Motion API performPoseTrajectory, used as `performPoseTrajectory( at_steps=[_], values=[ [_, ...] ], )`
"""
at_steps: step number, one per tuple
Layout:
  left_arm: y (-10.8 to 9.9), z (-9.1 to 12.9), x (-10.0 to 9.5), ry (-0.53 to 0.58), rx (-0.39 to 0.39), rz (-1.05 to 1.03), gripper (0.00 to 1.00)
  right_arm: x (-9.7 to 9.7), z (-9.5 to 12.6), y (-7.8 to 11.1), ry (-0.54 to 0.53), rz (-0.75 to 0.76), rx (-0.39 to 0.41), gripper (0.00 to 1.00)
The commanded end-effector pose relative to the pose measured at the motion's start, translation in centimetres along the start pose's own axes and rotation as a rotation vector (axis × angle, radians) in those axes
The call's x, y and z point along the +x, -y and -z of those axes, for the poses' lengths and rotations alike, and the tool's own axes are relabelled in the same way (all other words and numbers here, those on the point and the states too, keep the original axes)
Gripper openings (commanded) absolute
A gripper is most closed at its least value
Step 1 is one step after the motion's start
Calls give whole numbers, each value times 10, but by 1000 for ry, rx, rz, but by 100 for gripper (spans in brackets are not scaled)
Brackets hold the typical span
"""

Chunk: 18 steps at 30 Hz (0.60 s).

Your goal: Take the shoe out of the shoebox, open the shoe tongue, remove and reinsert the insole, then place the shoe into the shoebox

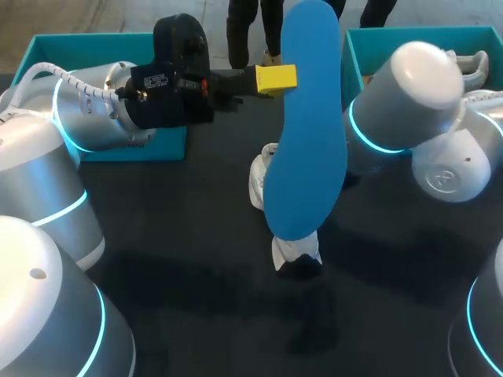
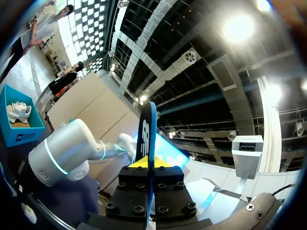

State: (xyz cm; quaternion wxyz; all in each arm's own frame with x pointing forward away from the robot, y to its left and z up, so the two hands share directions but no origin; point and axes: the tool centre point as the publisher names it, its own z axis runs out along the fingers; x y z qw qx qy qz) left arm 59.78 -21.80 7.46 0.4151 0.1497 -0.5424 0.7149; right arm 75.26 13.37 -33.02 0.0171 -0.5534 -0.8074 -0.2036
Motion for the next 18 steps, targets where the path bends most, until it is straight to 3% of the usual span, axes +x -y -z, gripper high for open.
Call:
performPoseTrajectory(
  at_steps=[1, 18],
  values=[
    [-1, -5, 1, 5, 8, -1, 0, -5, 17, 1, -21, 43, -4, 100],
    [-1, -5, 1, 5, 8, -1, 0, -6, 18, -2, -29, 65, -6, 100]
  ],
)
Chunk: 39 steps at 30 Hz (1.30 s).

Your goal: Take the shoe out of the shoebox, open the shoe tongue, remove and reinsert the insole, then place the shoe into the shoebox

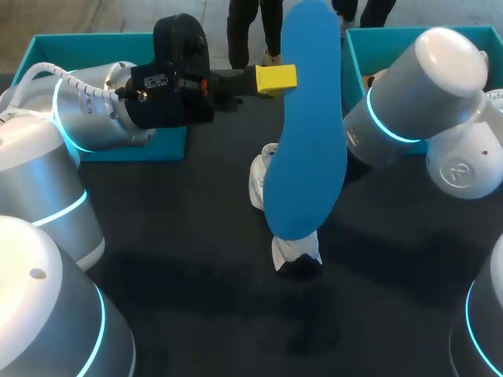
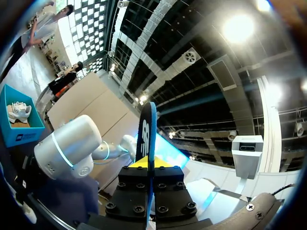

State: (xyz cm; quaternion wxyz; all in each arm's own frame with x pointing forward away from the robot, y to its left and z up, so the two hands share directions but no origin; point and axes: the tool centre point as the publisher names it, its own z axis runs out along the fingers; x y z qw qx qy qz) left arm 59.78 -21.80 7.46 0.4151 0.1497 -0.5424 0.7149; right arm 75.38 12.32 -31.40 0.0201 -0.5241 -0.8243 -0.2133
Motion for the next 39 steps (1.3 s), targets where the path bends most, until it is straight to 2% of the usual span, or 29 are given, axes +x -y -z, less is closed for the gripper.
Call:
performPoseTrajectory(
  at_steps=[1, 10, 14, 16, 22, 27, 35, 39],
  values=[
    [-1, -5, 1, 5, 8, -1, 0, 0, 0, 1, -2, 0, -1, 100],
    [-1, -5, 1, 5, 8, -1, 0, -3, 5, -1, -15, 2, 7, 100],
    [-1, -5, 1, 5, 8, -1, 0, -2, 13, -7, -77, -9, -3, 100],
    [-1, -5, 1, 5, 8, -1, 0, 0, 17, -11, -149, -29, -14, 100],
    [-1, -5, 1, 5, 8, -1, 0, 12, 28, -23, -217, -28, -5, 100],
    [-1, -5, 1, 5, 8, -1, 0, 21, 41, -34, -315, -78, -72, 100],
    [-1, -5, 1, 5, 8, -1, 0, 35, 73, -54, -471, -135, -230, 100],
    [-1, -5, 1, 5, 8, -1, 0, 37, 86, -62, -548, -165, -269, 100]
  ],
)
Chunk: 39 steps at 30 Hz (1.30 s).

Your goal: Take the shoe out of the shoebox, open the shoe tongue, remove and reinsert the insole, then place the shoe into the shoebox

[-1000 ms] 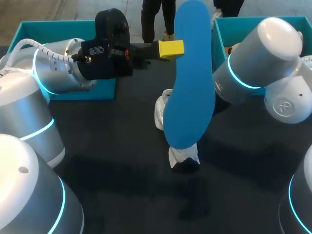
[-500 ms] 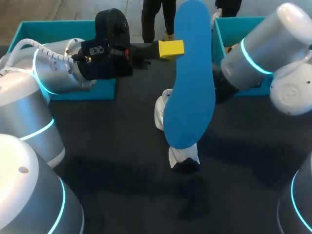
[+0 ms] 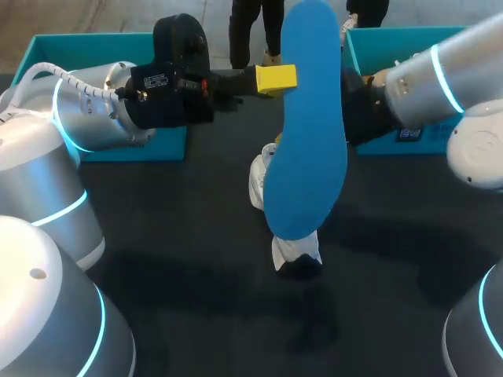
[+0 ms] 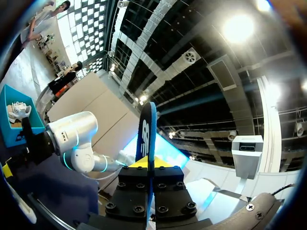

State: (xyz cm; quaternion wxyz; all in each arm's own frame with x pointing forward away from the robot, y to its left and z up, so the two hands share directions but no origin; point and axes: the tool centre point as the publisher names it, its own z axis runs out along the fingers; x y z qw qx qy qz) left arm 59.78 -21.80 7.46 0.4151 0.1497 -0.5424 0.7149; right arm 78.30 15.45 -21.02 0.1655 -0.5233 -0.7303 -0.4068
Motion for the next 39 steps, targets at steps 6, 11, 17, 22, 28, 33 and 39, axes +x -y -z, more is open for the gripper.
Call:
performPoseTrajectory(
  at_steps=[6, 11, 17, 22, 28, 33, 39],
  values=[
    [-1, -5, 1, 5, 8, -1, 0, 11, 20, -1, -159, -34, -45, 100],
    [-1, -5, 1, 5, 8, -1, 0, 18, 23, -7, -218, -54, -7, 100],
    [-1, -5, 1, 5, 8, -1, 0, 31, 30, -17, -286, -67, 3, 100],
    [-1, -5, 1, 5, 8, -1, 0, 46, 38, -25, -349, -80, -20, 100],
    [-1, -5, 1, 5, 8, -1, 0, 61, 45, -33, -438, -137, -59, 100],
    [-1, -5, 1, 5, 8, -1, 0, 69, 46, -36, -441, -163, -25, 100],
    [-1, -5, 1, 5, 8, -1, 0, 72, 44, -31, -478, -233, 17, 100]
  ],
)
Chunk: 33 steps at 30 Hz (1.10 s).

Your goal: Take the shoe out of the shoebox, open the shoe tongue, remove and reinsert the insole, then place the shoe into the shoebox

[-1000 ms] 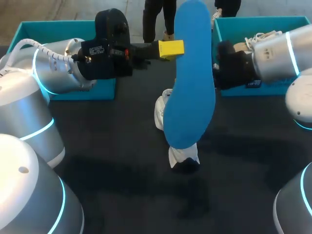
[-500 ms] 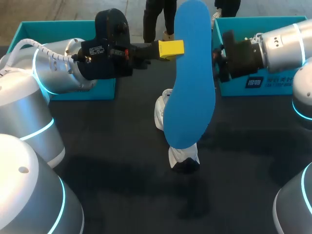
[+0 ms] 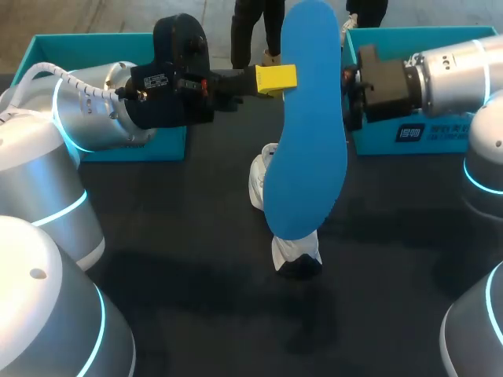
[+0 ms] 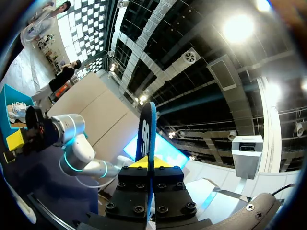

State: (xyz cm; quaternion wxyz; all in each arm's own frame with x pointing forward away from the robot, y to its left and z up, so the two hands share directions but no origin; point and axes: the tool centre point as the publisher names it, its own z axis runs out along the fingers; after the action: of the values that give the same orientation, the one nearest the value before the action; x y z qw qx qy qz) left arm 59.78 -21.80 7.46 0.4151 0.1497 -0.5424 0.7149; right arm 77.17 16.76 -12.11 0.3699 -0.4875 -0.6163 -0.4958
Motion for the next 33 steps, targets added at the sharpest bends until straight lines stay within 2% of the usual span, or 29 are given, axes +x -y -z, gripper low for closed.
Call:
performPoseTrajectory(
  at_steps=[1, 11, 33],
  values=[
    [-1, -5, 1, 5, 8, -1, 0, -3, -3, -1, -19, -41, 11, 100],
    [-1, -5, 1, 5, 8, -1, 0, -11, -3, 3, -54, -86, -3, 100],
    [-1, -5, 1, 5, 8, -1, 0, -11, -3, 3, -54, -86, -3, 100]
  ],
)
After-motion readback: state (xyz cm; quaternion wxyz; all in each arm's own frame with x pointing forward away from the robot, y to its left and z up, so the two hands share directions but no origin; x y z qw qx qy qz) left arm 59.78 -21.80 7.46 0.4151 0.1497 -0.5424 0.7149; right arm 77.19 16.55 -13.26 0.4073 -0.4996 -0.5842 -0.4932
